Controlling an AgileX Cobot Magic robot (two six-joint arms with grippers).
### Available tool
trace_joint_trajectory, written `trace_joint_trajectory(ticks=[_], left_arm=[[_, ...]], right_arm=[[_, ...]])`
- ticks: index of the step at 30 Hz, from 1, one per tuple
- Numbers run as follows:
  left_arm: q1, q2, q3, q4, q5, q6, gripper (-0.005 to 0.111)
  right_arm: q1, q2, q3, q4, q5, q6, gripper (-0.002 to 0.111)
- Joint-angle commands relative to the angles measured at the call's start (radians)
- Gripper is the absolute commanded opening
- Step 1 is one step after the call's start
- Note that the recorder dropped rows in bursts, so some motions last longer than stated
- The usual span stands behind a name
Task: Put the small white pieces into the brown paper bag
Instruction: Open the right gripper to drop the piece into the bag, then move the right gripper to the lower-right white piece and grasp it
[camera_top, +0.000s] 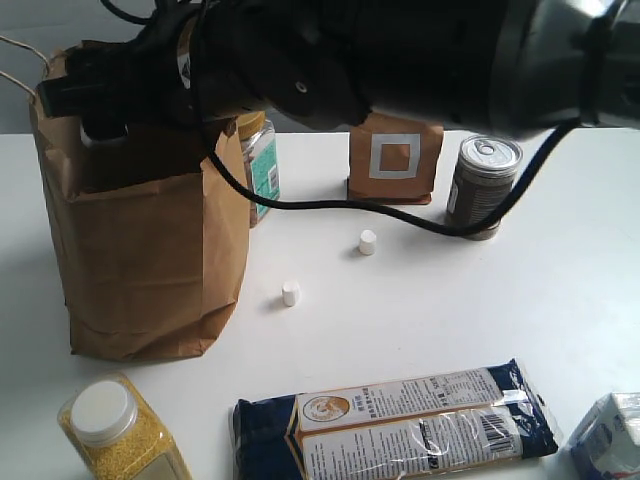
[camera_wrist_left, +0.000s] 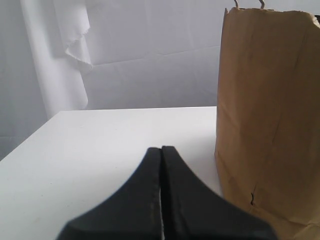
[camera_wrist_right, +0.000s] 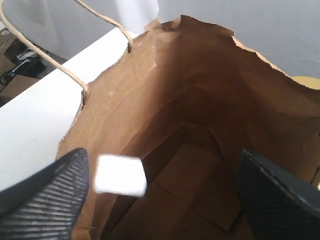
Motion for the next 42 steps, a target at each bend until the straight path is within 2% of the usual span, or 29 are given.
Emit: trace_joint_trajectory(ticks=[1, 6, 12, 15, 17, 22, 28, 37, 42], left_arm=[[-0.008, -0.003, 0.004, 0.004, -0.003, -0.004, 0.0], [-0.008, -0.003, 0.004, 0.004, -0.003, -0.004, 0.0], [-0.008, -0.003, 0.004, 0.004, -0.003, -0.004, 0.0], [-0.008, -0.003, 0.004, 0.004, -0.003, -0.004, 0.0], [-0.008, -0.003, 0.004, 0.004, -0.003, -0.004, 0.0], [-0.008, -0.003, 0.004, 0.004, -0.003, -0.004, 0.0], [-0.008, -0.003, 0.004, 0.004, -0.003, -0.004, 0.0], [-0.008, -0.003, 0.004, 0.004, -0.003, -0.004, 0.0], [-0.008, -0.003, 0.004, 0.004, -0.003, -0.004, 0.0]], right_arm=[[0.001, -0.012, -0.007, 0.013, 0.029, -0.009, 0.075], [0.01, -0.042, -0.007, -0.013, 0.059, -0.009, 0.066], [0.058, -0.148, -0.007, -0.048, 0.086, -0.005, 0.031], [0.084, -0.203, -0.007, -0.073, 0.166, -0.002, 0.01], [0.106, -0.23, -0.007, -0.107, 0.267, 0.022, 0.0], [0.141, -0.312, 0.069, -0.121, 0.414, 0.032, 0.0], [0.124, -0.38, 0.242, -0.11, 0.483, 0.092, 0.0], [-0.059, -0.33, 0.466, -0.059, 0.399, 0.094, 0.0], [-0.178, -0.222, 0.487, -0.056, 0.312, 0.044, 0.0]])
